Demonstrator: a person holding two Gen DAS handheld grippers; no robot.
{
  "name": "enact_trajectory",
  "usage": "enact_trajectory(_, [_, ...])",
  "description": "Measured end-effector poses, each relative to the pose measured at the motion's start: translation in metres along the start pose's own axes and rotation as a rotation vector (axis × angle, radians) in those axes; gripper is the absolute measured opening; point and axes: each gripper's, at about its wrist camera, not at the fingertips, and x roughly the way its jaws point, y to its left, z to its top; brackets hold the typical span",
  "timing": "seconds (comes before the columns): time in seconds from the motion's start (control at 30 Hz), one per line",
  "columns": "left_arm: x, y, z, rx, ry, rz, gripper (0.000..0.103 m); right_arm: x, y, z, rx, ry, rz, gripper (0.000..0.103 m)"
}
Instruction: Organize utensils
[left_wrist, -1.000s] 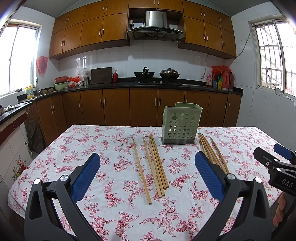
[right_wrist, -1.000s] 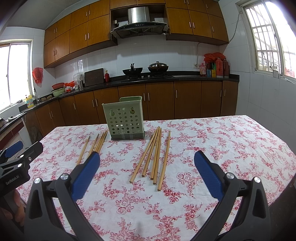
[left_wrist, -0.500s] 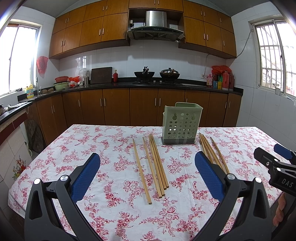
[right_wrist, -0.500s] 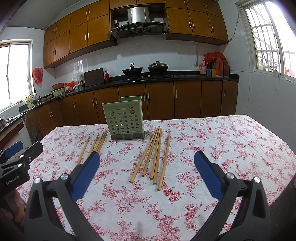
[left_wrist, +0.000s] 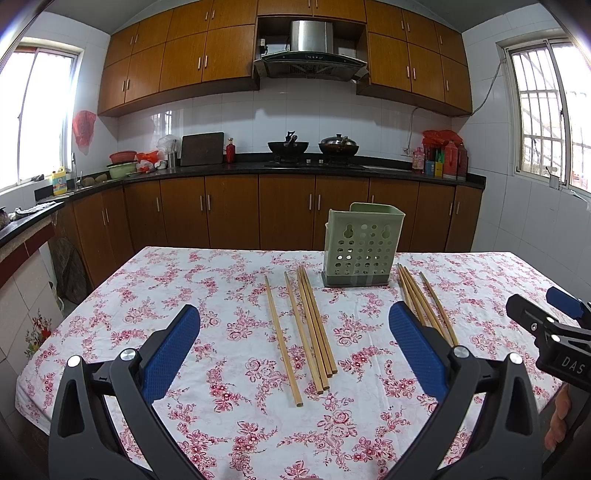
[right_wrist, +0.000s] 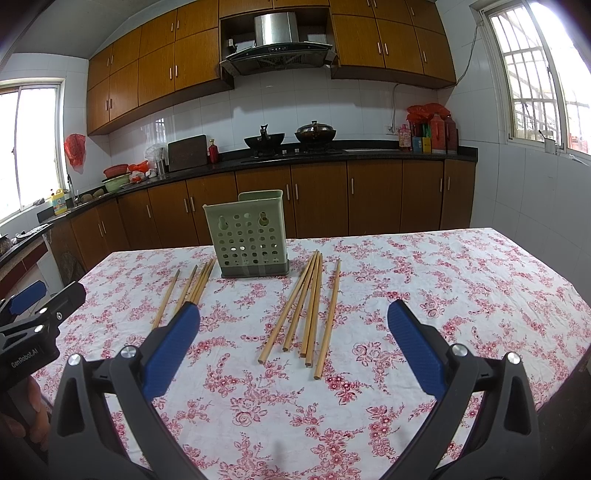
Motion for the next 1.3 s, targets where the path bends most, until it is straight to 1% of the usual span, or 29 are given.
enact_trajectory(0.17, [0.004, 0.000, -0.002, -0.004, 0.015, 0.005, 0.101, 0.003, -0.004, -0.001, 0.002, 0.015, -0.005, 0.099])
enact_trajectory(0.23, [0.010, 0.003, -0.005, -0.008, 0.034, 0.019, 0.101, 0.009, -0.006, -0.001, 0.008, 0.044, -0.016, 0.099])
enact_trajectory(0.27, [0.015, 0.004, -0.006, -0.008, 0.049, 0.034, 0.101, 0.018, -0.007, -0.002, 0.010, 0.058, -0.021, 0.099])
enact_trajectory(0.33, [0.025, 0.009, -0.009, -0.006, 0.087, 0.068, 0.101, 0.035, -0.011, -0.007, 0.018, 0.125, -0.044, 0.099])
enact_trajectory(0.4, [0.038, 0.014, -0.012, -0.015, 0.149, 0.105, 0.101, 0.055, -0.017, -0.011, 0.023, 0.197, -0.073, 0.098])
enact_trajectory(0.43, [0.043, 0.018, -0.013, -0.021, 0.172, 0.114, 0.101, 0.064, -0.020, -0.012, 0.029, 0.231, -0.095, 0.090])
enact_trajectory(0.47, [0.049, 0.022, -0.016, -0.029, 0.204, 0.120, 0.101, 0.071, -0.023, -0.013, 0.034, 0.249, -0.117, 0.077])
enact_trajectory(0.5, [0.055, 0.025, -0.018, -0.038, 0.235, 0.126, 0.101, 0.080, -0.027, -0.013, 0.049, 0.279, -0.141, 0.073])
enact_trajectory(0.53, [0.059, 0.029, -0.020, -0.044, 0.254, 0.127, 0.101, 0.087, -0.031, -0.013, 0.061, 0.302, -0.141, 0.067])
enact_trajectory(0.57, [0.064, 0.033, -0.022, -0.051, 0.278, 0.130, 0.101, 0.097, -0.036, -0.013, 0.087, 0.335, -0.129, 0.058])
enact_trajectory(0.6, [0.066, 0.033, -0.022, -0.053, 0.290, 0.131, 0.101, 0.106, -0.040, -0.013, 0.109, 0.362, -0.119, 0.055])
enact_trajectory(0.63, [0.071, 0.036, -0.023, -0.059, 0.313, 0.127, 0.101, 0.116, -0.044, -0.014, 0.127, 0.391, -0.107, 0.049])
enact_trajectory(0.67, [0.074, 0.037, -0.025, -0.060, 0.327, 0.125, 0.101, 0.125, -0.045, -0.014, 0.133, 0.415, -0.100, 0.040])
enact_trajectory(0.73, [0.081, 0.040, -0.027, -0.062, 0.356, 0.125, 0.101, 0.141, -0.046, -0.015, 0.135, 0.458, -0.096, 0.030])
enact_trajectory(0.87, [0.092, 0.045, -0.028, -0.074, 0.393, 0.121, 0.101, 0.165, -0.044, -0.018, 0.145, 0.509, -0.086, 0.023])
enact_trajectory(0.93, [0.098, 0.047, -0.027, -0.083, 0.409, 0.117, 0.096, 0.174, -0.041, -0.021, 0.130, 0.523, -0.091, 0.022])
enact_trajectory(0.97, [0.100, 0.048, -0.026, -0.087, 0.420, 0.113, 0.093, 0.179, -0.039, -0.022, 0.123, 0.535, -0.095, 0.019])
enact_trajectory(1.0, [0.103, 0.048, -0.026, -0.090, 0.431, 0.109, 0.089, 0.181, -0.040, -0.022, 0.117, 0.528, -0.100, 0.018])
enact_trajectory(1.03, [0.107, 0.048, -0.026, -0.099, 0.449, 0.099, 0.082, 0.182, -0.039, -0.022, 0.100, 0.522, -0.112, 0.013])
enact_trajectory(1.07, [0.110, 0.049, -0.027, -0.104, 0.456, 0.091, 0.079, 0.182, -0.039, -0.022, 0.090, 0.518, -0.121, 0.008])
enact_trajectory(1.13, [0.119, 0.049, -0.029, -0.118, 0.484, 0.064, 0.070, 0.181, -0.044, -0.022, 0.095, 0.510, -0.119, 0.008])
enact_trajectory(1.17, [0.123, 0.048, -0.029, -0.120, 0.493, 0.054, 0.068, 0.181, -0.049, -0.021, 0.109, 0.505, -0.132, 0.008])
enact_trajectory(1.23, [0.131, 0.045, -0.028, -0.115, 0.509, 0.033, 0.060, 0.180, -0.059, -0.020, 0.139, 0.495, -0.154, 0.008])
enact_trajectory(1.3, [0.139, 0.040, -0.026, -0.110, 0.520, 0.014, 0.057, 0.177, -0.063, -0.020, 0.152, 0.492, -0.152, 0.008])
